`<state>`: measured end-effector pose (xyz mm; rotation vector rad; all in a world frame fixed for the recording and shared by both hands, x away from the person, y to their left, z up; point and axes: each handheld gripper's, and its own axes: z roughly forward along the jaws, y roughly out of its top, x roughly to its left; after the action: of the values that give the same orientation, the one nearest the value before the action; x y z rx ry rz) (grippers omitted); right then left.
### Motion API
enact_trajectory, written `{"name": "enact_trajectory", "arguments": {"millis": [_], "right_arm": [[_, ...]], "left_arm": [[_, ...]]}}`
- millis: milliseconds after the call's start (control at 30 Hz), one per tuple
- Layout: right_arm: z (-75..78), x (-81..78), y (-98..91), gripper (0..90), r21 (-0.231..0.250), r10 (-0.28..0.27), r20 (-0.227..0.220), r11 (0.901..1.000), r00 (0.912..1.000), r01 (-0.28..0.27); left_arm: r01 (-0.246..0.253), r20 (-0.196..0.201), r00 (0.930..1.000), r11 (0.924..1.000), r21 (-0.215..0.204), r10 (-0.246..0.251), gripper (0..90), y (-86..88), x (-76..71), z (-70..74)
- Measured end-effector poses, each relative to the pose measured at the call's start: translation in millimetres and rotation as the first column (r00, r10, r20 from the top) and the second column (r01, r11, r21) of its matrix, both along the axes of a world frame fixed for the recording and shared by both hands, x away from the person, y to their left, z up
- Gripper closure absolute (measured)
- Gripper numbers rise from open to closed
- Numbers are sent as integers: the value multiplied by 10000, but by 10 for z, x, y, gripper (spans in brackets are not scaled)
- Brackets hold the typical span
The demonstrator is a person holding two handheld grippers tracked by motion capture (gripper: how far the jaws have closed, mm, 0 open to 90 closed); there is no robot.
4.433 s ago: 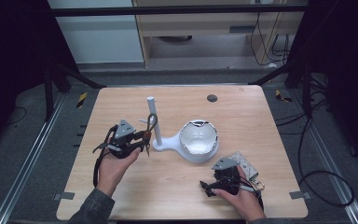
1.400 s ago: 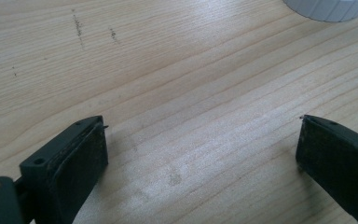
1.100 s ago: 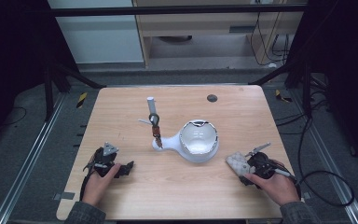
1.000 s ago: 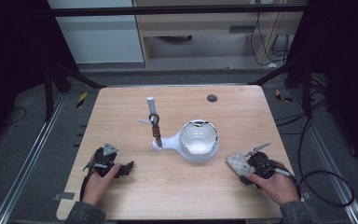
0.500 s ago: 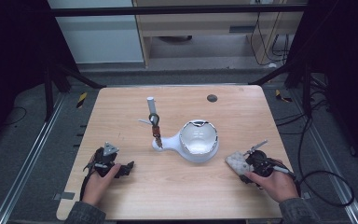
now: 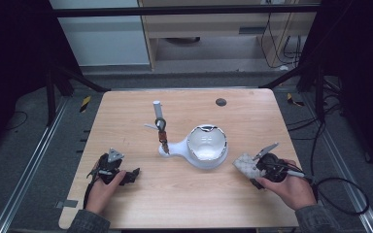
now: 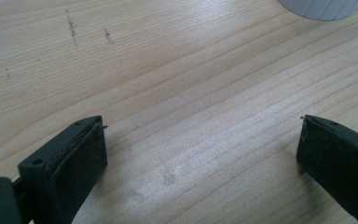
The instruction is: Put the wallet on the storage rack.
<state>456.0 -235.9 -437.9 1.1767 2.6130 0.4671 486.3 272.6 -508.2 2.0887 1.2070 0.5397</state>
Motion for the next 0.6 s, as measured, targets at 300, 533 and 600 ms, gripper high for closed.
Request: {"name": "enact_trajectory", "arguments": {"millis": [300, 533, 600], "right_arm": [[256, 48, 45, 325, -403, 383, 426, 9985, 9984, -366], [446, 64, 66, 326, -728, 397, 891, 9968, 9952, -332], [508, 55, 90, 326, -910, 413, 1069, 9953, 9934, -316]], "left_arm": [[-5, -7, 10000, 10000, 8, 5, 11, -2, -5, 0], [-26, -22, 10000, 10000, -16, 26, 10, -1, -12, 0], [-8, -41, 10000, 10000, -22, 8, 8, 1, -8, 0]]}}
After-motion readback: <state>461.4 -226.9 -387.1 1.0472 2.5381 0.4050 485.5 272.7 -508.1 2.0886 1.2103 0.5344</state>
